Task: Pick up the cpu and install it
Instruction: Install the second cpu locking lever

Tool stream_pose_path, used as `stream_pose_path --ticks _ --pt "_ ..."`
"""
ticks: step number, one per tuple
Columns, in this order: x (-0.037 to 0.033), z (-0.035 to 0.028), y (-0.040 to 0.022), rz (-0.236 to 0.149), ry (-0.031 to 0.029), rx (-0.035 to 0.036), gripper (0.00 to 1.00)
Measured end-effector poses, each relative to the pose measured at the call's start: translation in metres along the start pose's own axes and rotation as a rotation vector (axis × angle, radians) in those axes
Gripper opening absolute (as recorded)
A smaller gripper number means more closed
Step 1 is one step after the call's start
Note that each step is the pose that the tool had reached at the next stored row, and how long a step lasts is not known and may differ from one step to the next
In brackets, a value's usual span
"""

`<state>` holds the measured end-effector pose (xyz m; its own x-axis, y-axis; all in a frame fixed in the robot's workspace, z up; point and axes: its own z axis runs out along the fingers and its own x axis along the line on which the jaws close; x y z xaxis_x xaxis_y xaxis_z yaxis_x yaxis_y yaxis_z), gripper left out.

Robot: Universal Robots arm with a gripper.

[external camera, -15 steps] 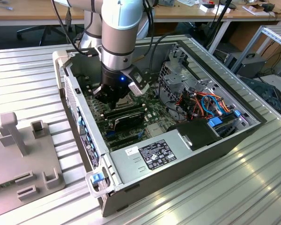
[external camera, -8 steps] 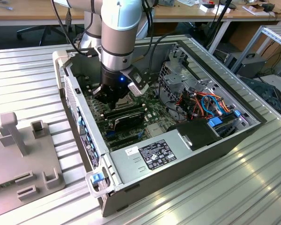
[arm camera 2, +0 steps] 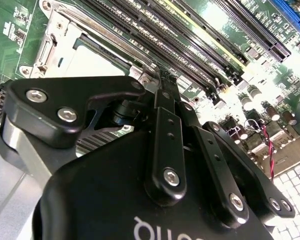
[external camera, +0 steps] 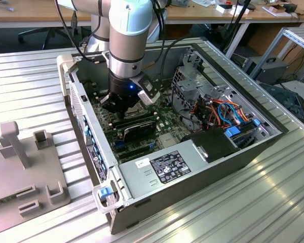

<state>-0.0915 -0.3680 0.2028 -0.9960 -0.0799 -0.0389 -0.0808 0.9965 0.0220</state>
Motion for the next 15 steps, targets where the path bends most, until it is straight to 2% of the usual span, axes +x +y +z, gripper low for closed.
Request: stream_pose_path --ticks 7,15 --pt "0.0002 0.0035 -0.0001 0.0 0.0 0.0005 0.11" --pt "0.0003 0.0038 -0.0002 0.0 0.0004 0.0011 0.11"
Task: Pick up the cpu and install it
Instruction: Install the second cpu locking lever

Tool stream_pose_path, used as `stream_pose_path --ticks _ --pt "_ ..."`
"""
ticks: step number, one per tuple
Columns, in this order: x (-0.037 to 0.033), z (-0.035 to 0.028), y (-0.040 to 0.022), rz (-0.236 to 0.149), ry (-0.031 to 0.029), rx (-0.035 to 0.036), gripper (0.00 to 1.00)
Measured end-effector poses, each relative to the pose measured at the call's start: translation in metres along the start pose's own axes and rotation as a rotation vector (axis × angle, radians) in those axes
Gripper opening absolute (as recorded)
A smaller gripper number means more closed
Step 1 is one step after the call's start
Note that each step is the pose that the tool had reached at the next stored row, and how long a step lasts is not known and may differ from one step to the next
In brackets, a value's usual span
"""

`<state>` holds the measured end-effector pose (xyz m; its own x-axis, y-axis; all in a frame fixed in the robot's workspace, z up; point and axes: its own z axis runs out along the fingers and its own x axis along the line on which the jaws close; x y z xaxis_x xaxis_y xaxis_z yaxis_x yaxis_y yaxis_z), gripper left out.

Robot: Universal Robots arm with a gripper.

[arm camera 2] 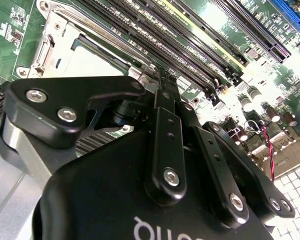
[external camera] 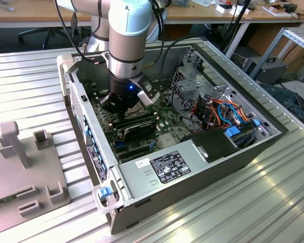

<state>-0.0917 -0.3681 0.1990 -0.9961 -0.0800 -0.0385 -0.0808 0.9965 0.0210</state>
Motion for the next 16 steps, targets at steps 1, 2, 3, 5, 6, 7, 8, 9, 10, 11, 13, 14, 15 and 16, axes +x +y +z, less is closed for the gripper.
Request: stream_pose_path --ticks 1,2,3,5,6,7,8,9,10,11,13,14,15,16 --pt "0.0 0.0 0.0 0.0 0.0 0.0 0.11" --pt "0.0 -0.0001 0.0 0.0 0.0 0.0001 0.11" --pt "-0.0001 -0.0005 0.0 0.0 -0.0002 -0.0002 0.11" --pt "-0.0002 -0.0022 0.0002 0.0 -0.001 -0.0011 0.11" --pt "-0.0004 -0.0031 0.0004 0.0 -0.0012 -0.0014 0.11" --pt "-0.0006 -0.0047 0.0006 0.0 -0.0016 -0.0019 0.11" --pt "-0.0006 -0.0055 0.0005 0.0 -0.0012 -0.0013 0.11" --pt "-0.0005 -0.0057 0.0004 0.0 -0.0009 -0.001 0.11" --pt "-0.0004 -0.0058 0.0004 0.0 -0.0008 -0.0009 0.11" --pt "-0.0002 -0.0059 0.0003 0.0 -0.001 -0.0012 0.11" --pt "0.0002 -0.0059 0.0004 0.0 -0.0015 -0.0016 0.11" --pt "0.0005 -0.0059 0.0004 0.0 -0.0019 -0.0018 0.11" --pt "0.0009 -0.0059 0.0004 0.0 -0.0024 -0.0019 0.11" --pt "0.0013 -0.0059 0.0004 0.0 -0.0029 -0.002 0.11"
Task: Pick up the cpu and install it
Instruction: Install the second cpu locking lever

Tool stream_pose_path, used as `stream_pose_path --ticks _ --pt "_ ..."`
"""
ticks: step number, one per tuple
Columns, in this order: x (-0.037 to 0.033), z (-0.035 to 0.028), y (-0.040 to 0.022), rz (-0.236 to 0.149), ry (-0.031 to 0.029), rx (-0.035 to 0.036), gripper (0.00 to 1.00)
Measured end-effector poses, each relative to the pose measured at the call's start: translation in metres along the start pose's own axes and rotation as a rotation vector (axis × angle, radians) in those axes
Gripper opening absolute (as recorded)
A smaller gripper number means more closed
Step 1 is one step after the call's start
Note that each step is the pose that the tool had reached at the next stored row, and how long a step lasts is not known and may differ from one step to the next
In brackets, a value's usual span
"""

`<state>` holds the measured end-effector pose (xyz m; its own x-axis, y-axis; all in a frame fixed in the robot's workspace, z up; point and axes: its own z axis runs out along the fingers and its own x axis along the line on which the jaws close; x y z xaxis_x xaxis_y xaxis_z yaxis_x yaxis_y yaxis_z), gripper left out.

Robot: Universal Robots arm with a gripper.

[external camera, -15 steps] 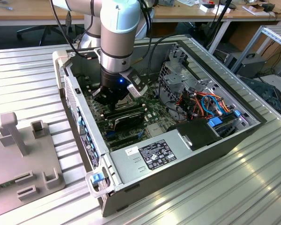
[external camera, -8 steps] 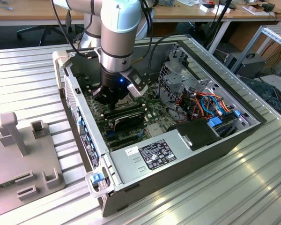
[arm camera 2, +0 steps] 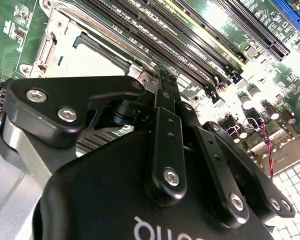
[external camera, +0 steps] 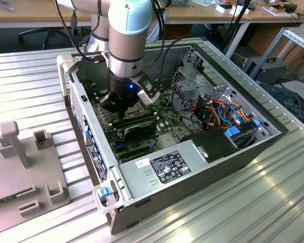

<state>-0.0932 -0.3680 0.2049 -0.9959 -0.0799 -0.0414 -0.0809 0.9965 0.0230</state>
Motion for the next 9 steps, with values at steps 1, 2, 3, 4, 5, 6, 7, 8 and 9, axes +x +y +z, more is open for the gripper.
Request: stream_pose_path --ticks 1,2,3,4,5,6,7,8,9 --pt "0.0004 0.0 0.0 0.0 -0.0005 0.0 0.11" --pt "0.0014 -0.0001 0.0001 0.0 -0.0017 0.0 0.11" --pt "0.0021 -0.0001 0.0002 0.0 -0.0023 0.0 0.11" --pt "0.0024 -0.0001 0.0002 0.0 -0.0028 0.0 0.11" --pt "0.0027 0.0 0.0002 0.0 -0.0033 0.0 0.11" --pt "0.003 0.0 0.0002 0.0 -0.0037 0.0001 0.11" --pt "0.0035 0.0005 0.0002 0.0 -0.0045 -0.0001 0.11" --pt "0.0038 0.0014 0.0002 0.0 -0.0048 0.0003 0.11" --pt "0.0038 0.0017 0.0002 0.0 -0.0048 0.0003 0.11"
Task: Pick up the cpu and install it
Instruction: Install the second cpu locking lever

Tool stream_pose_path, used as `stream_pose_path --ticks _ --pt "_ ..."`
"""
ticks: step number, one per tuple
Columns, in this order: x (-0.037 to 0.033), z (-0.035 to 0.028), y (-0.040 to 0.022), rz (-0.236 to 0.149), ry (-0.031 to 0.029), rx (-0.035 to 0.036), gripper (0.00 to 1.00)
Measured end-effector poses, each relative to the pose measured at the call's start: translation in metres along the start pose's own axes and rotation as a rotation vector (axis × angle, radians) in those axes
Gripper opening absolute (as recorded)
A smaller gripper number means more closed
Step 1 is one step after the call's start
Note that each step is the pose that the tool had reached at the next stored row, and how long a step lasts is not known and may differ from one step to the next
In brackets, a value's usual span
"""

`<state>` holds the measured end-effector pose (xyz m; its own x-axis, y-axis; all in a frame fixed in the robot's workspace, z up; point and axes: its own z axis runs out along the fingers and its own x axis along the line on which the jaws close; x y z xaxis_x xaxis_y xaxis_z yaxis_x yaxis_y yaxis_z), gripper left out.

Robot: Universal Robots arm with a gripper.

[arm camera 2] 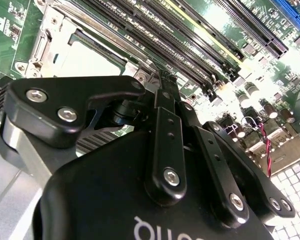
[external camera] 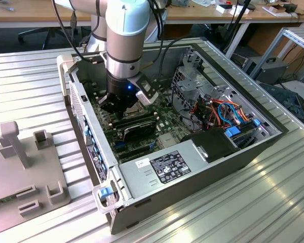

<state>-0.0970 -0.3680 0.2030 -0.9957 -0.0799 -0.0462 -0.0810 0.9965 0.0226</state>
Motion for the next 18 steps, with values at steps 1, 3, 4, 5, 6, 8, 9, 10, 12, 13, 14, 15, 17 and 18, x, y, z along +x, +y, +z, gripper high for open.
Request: stream_pose_path --ticks 1,3,4,5,6,8,9,10,12,13,14,15,17,18 --pt "0.0 0.0002 0.0 0.0 -0.0001 0.0 0.11" --pt "0.0 0.0004 0.0 0.0 0.0 0.0 0.11" --pt "0.0 0.0005 0.0 0.0 -0.0001 -0.0001 0.11" --pt "0.0 0.0005 0.0 0.0 -0.0001 -0.0001 0.11" --pt "0.0 0.0006 0.0 0.0 -0.0001 -0.0001 0.11" --pt "0.0001 0.0008 0.0 0.0 -0.0001 -0.0001 0.11" --pt "0.0001 0.0008 0.0 0.0 -0.0001 -0.0002 0.11" --pt "0.0001 0.0008 0.0 0.0 -0.0002 -0.0003 0.11" --pt "0.0001 0.0008 -0.0001 0.0 -0.0002 -0.0003 0.11" --pt "0.0001 0.0008 -0.0004 0.0 -0.0002 -0.0002 0.11" --pt "0.0001 0.0008 -0.0006 0.0 -0.0002 -0.0002 0.11" --pt "0.0001 0.0008 -0.0008 0.0 -0.0002 -0.0002 0.11" --pt "0.0002 0.0008 -0.0019 0.0 -0.0001 -0.0001 0.11" --pt "0.0002 0.0008 -0.0019 0.0 -0.0001 -0.0001 0.11"
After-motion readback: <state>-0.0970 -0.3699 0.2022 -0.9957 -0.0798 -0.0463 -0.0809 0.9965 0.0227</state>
